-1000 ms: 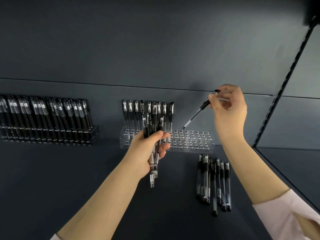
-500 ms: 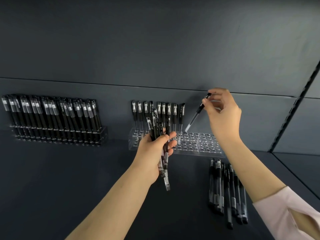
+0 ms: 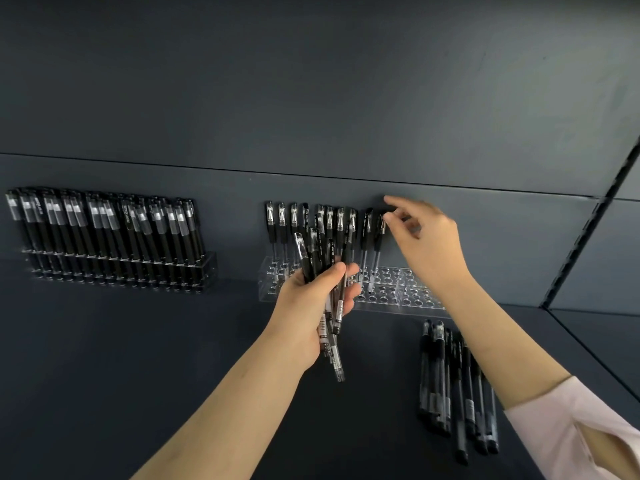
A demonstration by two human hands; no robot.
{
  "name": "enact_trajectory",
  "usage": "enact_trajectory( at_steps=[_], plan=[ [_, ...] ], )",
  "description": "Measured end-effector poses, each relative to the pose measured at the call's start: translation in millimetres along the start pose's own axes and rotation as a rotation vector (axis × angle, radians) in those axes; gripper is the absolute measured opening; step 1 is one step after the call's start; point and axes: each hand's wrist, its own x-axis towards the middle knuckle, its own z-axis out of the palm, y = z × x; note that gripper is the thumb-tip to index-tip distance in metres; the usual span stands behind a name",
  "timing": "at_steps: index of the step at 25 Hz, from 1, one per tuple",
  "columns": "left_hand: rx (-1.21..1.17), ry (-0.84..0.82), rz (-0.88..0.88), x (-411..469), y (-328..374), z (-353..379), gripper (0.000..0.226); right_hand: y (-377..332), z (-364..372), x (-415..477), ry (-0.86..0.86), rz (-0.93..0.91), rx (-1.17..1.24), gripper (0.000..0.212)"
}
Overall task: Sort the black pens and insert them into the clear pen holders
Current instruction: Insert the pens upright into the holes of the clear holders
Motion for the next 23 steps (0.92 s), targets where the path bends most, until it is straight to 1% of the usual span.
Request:
enact_trajectory(
  at_steps=[2, 3, 6, 7, 10, 12, 13, 15, 17, 19, 21, 23],
  plan=[
    [0.028, -0.038, 0.007, -1.5, 0.2, 1.8, 0.018, -7.8, -7.8, 2.9, -0.013, 0.065, 0.085, 0.02],
    [0.046, -0.056, 0.014, -2.0, 0.0, 3.0, 0.019, -12.1, -12.7, 5.0, -0.062, 0.113, 0.165, 0.016],
    [0.104, -0.109, 0.031, -3.7, -0.8, 6.3, 0.018, -23.3, -26.4, 7.0, -0.34, 0.268, 0.458, 0.013],
    [0.115, -0.125, 0.033, -4.5, -0.8, 7.1, 0.018, -24.5, -28.6, 6.9, -0.397, 0.299, 0.525, 0.014],
    [0.139, -0.169, 0.032, -6.7, -0.1, 9.3, 0.021, -23.3, -29.6, 6.4, -0.418, 0.367, 0.664, 0.015],
    [0.151, -0.17, 0.033, -7.3, -0.5, 9.6, 0.023, -22.7, -29.9, 7.8, -0.363, 0.403, 0.71, 0.012],
    [0.138, -0.154, 0.03, -6.7, -1.0, 8.9, 0.024, -21.5, -31.3, 9.7, -0.296, 0.415, 0.723, 0.009],
    [0.084, -0.11, 0.013, -4.5, -1.3, 6.4, 0.026, -16.5, -38.0, 14.9, -0.104, 0.417, 0.727, 0.009],
    [0.065, -0.086, 0.0, -1.2, -1.8, 3.6, 0.027, -10.8, -47.3, 19.8, 0.087, 0.368, 0.641, 0.011],
    [0.069, -0.072, -0.007, 1.3, -3.4, 2.7, 0.019, -6.5, -54.4, 21.6, 0.238, 0.28, 0.503, 0.011],
    [0.117, -0.06, 0.0, 2.1, -5.5, 2.7, 0.012, -4.2, -55.6, 20.2, 0.308, 0.198, 0.369, 0.007],
    [0.152, -0.057, 0.01, 3.2, -6.9, 2.5, 0.015, -4.6, -51.8, 17.1, 0.296, 0.153, 0.276, 0.004]
  ],
)
